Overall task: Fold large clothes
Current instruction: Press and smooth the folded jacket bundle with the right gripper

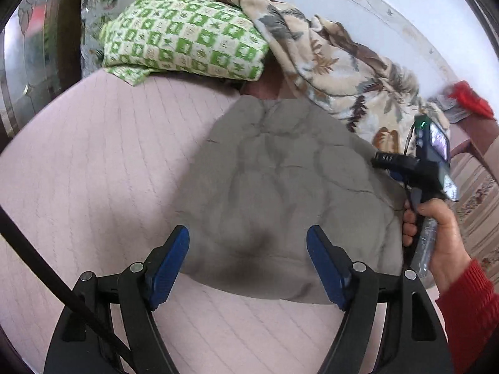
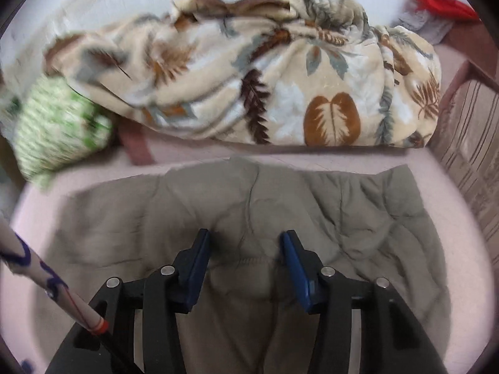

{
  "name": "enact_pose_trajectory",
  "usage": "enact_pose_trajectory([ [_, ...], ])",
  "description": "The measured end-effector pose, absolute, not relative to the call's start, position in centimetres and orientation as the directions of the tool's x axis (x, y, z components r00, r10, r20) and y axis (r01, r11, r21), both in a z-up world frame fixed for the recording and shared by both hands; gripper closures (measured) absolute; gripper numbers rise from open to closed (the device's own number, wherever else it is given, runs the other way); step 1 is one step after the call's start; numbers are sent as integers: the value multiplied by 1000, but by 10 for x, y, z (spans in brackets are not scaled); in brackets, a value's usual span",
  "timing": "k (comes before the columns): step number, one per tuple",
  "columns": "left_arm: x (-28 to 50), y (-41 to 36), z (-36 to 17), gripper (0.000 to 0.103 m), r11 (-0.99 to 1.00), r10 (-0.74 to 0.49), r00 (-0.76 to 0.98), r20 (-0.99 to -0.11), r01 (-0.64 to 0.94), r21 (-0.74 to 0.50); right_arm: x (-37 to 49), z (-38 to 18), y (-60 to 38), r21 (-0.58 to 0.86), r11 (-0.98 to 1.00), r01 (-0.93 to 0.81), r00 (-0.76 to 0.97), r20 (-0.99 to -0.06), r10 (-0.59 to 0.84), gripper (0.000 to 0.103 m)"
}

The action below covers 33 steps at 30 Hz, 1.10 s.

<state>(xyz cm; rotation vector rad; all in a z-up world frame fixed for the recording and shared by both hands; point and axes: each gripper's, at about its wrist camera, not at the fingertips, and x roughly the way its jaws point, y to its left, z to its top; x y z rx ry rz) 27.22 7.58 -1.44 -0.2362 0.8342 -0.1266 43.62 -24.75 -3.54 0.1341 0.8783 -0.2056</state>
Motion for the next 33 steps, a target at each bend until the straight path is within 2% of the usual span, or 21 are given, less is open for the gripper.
enact_pose_trajectory([
  [4,281,95,-24,26,972,-161,655,-738,-22,-232,467,-84,-263,4,946,325,559,-807,-189,42],
  [8,287,121,-30,26,942,-212,626,-750,-72,-327,471,-98,-273,19,935,354,576,-792,-202,39],
  [12,282,139,-29,26,932,-187,639,-747,-125,-340,476,-85,-258,-111,932,346,523,-801,-289,36],
  [15,279,146,-24,26,933,-156,663,-732,-145,-330,467,-44,-230,-187,929,320,582,-735,-348,36],
  [18,279,150,-25,26,936,-123,671,-731,-166,-310,460,-16,-195,-176,948,264,645,-699,-309,35],
  [23,287,154,-29,26,938,-105,659,-745,-184,-294,478,-38,-127,-125,986,111,621,-766,-167,34],
  [28,288,153,-32,26,941,-96,651,-753,-187,-282,498,-80,-98,-268,959,93,544,-793,-275,28],
  [33,283,144,-33,26,951,-76,654,-753,-180,-252,466,-46,-121,-195,976,98,613,-761,-214,28],
])
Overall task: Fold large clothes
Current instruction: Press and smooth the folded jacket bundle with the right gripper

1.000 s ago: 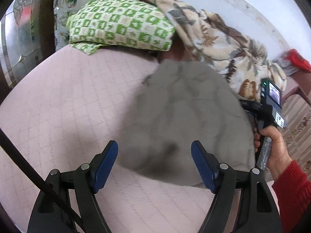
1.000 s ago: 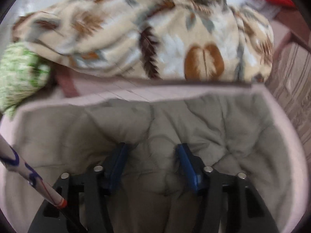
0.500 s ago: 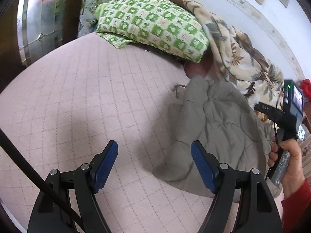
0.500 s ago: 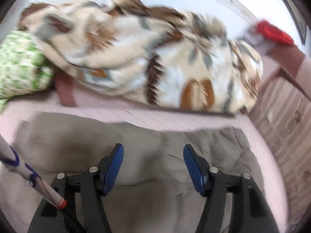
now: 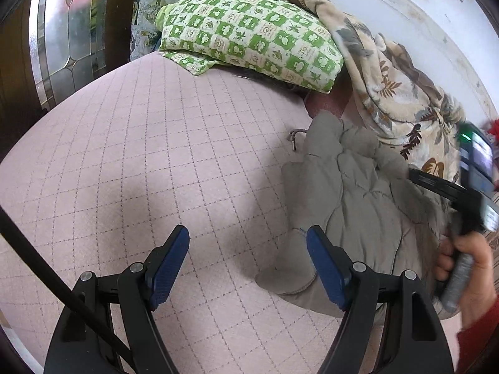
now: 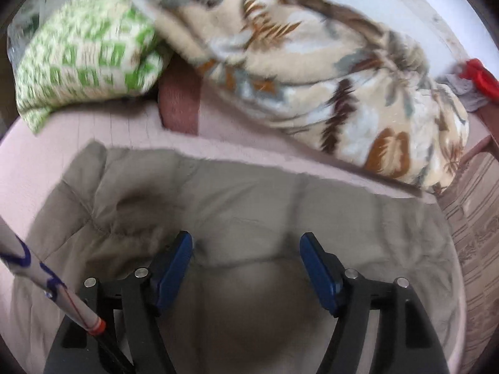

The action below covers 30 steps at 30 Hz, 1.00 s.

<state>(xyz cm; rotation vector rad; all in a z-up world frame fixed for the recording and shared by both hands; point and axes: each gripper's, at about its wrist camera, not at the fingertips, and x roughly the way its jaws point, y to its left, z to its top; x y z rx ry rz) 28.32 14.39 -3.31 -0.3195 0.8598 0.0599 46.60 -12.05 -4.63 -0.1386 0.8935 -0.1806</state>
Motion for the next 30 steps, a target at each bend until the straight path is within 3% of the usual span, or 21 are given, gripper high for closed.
enact_pose_trajectory([
  [3,281,139,-33,26,953,-72,658,-750,-175,-246,444,-36,-166,-211,965,154,634,-728,-260,27],
  [10,287,130,-38,26,963,-52,652,-756,-168,-211,395,-65,-360,-133,866,483,471,-794,-384,27],
  [12,289,130,-43,26,962,-54,643,-764,-171,-212,378,-66,-403,-125,811,571,422,-803,-421,17],
  [14,293,131,-48,26,959,-66,630,-774,-174,-224,357,-62,-437,-126,756,642,389,-796,-463,16],
  [25,301,127,-72,26,962,-86,556,-826,-170,-215,215,-45,-429,86,800,594,521,-798,-302,16],
  [30,294,117,-76,26,967,-76,538,-839,-165,-193,206,-80,-420,44,809,586,452,-846,-282,18],
])
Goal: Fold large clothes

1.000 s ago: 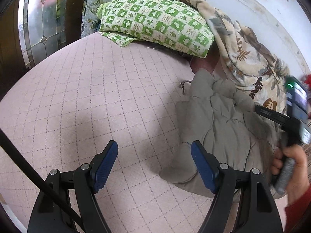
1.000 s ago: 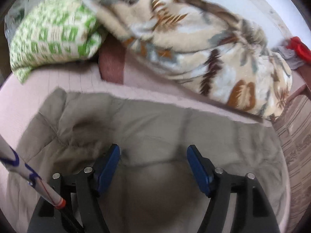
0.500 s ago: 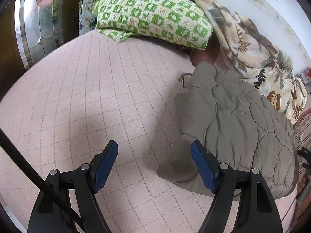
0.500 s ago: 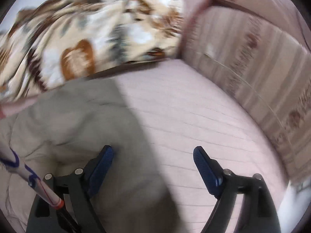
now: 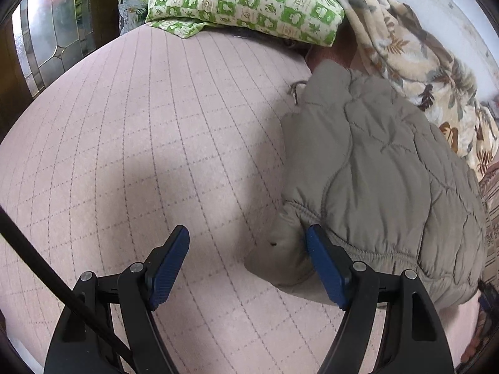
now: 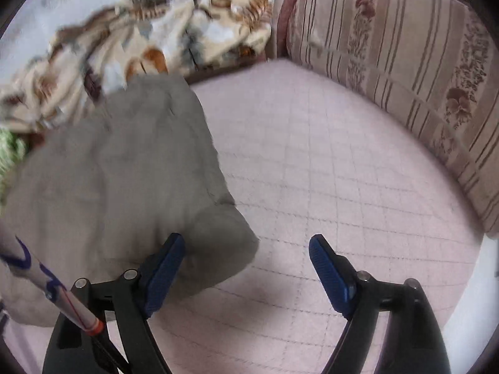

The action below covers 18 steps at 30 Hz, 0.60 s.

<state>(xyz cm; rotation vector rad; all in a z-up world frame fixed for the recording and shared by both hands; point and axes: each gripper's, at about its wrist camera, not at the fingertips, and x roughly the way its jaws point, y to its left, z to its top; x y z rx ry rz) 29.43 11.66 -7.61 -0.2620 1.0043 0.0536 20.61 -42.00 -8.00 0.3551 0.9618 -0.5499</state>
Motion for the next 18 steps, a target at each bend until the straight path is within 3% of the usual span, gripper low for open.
enact_pose_trajectory([
  [7,291,116,-66,27,973,-45,546,-836,-165,-160,257,-96,-430,-138,782,608,338,-846,-412,18],
  [12,276,124,-38,27,971,10,641,-767,-189,-146,243,-52,-399,-271,763,587,397,-726,-562,18],
  [18,276,140,-36,26,962,27,630,-776,-228,-151,225,-14,-326,-209,868,451,558,-693,-457,18],
])
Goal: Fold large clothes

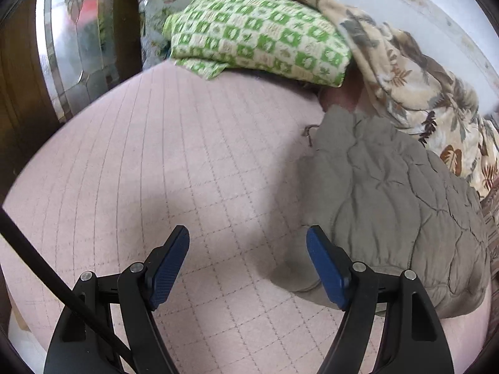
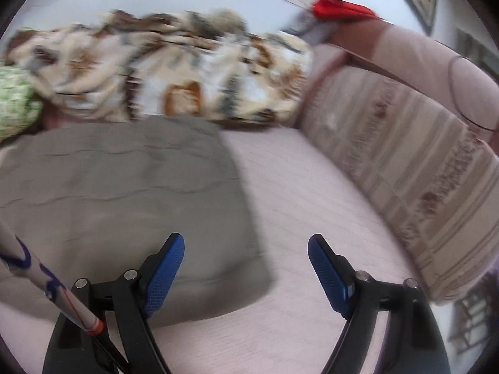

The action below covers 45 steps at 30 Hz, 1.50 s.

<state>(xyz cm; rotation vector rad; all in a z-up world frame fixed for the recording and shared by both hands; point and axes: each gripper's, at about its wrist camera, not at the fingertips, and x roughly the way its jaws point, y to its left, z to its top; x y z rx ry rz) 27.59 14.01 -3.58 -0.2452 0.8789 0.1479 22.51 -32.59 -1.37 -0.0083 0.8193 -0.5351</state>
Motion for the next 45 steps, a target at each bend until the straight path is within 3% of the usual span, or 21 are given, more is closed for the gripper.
enact_pose_trajectory([
  [3,277,153,-40,26,948,10,614,-790,-258,-189,236,-30,-290,-160,921,356,571,-742,-350,18],
  [8,277,164,-40,26,939,23,612,-790,-285,-193,268,-87,-267,-246,921,303,472,-801,-369,18],
  [18,274,159,-39,26,943,34,618,-786,-279,-179,229,-54,-249,-157,940,303,555,-773,-308,18],
  [25,261,147,-29,26,958,86,661,-745,-260,-121,245,-94,-238,-183,942,282,466,-832,-301,18],
  [35,226,120,-21,26,978,79,679,-730,-194,-75,162,-73,-242,-132,950,285,548,-790,-274,17],
  [45,151,68,-25,26,997,67,622,-780,-79,22,76,-83,-274,-89,937,338,566,-776,-277,17],
])
